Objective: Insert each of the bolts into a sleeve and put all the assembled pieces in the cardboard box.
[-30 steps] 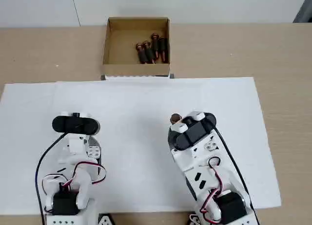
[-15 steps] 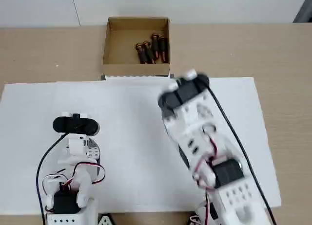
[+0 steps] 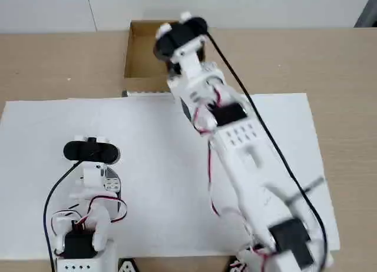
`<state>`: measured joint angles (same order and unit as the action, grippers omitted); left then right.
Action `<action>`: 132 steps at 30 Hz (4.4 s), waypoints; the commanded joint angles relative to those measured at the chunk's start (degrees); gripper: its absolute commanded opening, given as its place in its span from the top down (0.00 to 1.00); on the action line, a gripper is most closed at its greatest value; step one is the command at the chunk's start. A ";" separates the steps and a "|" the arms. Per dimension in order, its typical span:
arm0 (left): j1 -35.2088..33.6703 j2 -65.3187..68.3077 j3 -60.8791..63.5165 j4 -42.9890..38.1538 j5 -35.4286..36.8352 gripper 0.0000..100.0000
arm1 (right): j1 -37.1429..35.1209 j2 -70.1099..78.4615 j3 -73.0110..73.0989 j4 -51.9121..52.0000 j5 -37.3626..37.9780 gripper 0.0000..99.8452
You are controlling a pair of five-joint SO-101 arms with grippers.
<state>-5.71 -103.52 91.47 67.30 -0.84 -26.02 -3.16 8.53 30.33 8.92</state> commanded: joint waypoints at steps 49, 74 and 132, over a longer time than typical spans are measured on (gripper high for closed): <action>-0.26 -0.53 0.22 -0.62 -0.18 0.99 | 0.31 50.24 -63.03 3.38 19.96 0.93; -0.18 -0.53 0.22 -0.62 -0.35 0.99 | 8.75 28.35 -63.03 22.29 8.79 1.00; -0.18 -0.53 0.22 -0.62 -0.35 0.99 | 25.80 -67.74 62.95 12.18 -11.08 1.00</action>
<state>-5.71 -103.52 91.82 67.30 -1.01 -0.35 -67.87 66.99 47.30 -4.00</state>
